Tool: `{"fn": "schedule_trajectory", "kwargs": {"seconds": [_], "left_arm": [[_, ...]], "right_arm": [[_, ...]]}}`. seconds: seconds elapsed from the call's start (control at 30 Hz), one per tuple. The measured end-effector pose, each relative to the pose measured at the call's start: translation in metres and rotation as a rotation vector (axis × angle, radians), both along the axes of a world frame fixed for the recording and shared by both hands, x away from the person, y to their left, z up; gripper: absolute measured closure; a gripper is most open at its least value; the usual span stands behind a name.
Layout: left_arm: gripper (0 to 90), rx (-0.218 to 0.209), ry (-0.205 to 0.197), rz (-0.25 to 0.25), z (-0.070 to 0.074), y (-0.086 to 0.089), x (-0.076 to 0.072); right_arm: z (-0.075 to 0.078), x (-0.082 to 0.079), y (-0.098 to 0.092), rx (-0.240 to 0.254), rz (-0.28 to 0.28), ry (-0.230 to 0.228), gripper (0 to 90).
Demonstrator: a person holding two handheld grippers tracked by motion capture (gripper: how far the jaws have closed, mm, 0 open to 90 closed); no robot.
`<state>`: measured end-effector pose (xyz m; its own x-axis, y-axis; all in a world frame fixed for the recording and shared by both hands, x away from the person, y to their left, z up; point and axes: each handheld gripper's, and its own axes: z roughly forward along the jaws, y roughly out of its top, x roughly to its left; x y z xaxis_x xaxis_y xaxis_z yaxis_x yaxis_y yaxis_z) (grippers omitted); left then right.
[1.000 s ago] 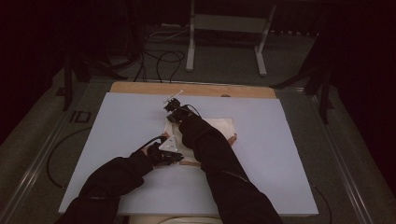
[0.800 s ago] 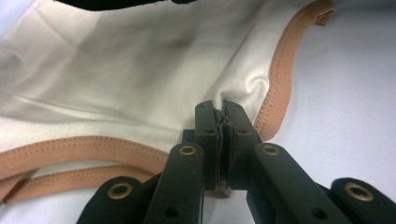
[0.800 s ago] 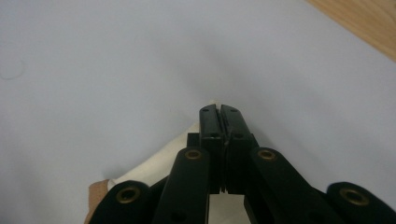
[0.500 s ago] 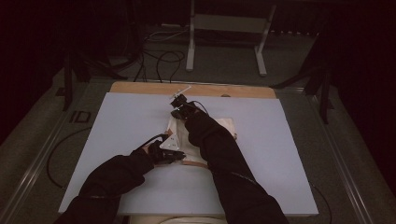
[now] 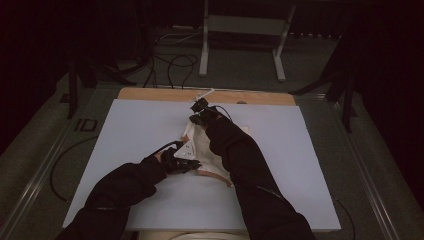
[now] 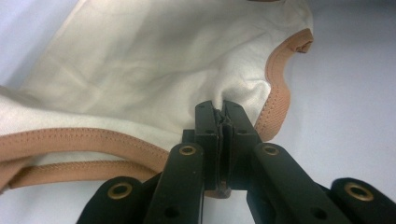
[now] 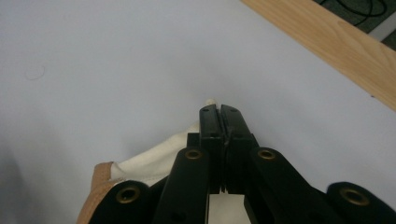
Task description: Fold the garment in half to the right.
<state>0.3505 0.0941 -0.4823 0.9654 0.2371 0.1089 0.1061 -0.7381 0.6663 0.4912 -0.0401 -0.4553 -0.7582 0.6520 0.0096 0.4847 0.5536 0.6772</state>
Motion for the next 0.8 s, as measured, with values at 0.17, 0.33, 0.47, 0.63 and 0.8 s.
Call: {"fn": "schedule_trajectory", "kwargs": {"seconds": [0.17,0.33,0.47,0.63,0.8], "left_arm": [[87.4,0.007,-0.013,-0.009,0.006,-0.004,0.001],[87.4,0.004,-0.032,-0.02,0.013,-0.01,0.001],[87.4,0.007,-0.039,-0.032,0.018,-0.014,0.002],[87.4,0.002,-0.043,-0.036,0.021,-0.022,0.003],[87.3,0.01,-0.047,-0.049,0.023,-0.028,0.004]], "right_arm": [[0.005,-0.002,-0.009,0.011,-0.007,-0.01,89.7],[0.011,-0.002,-0.023,0.028,-0.03,-0.016,89.6],[0.014,-0.003,-0.034,0.035,-0.039,-0.021,89.7],[0.018,-0.004,-0.045,0.044,-0.056,-0.025,89.6],[0.018,-0.006,-0.056,0.05,-0.064,-0.029,89.6]]}}
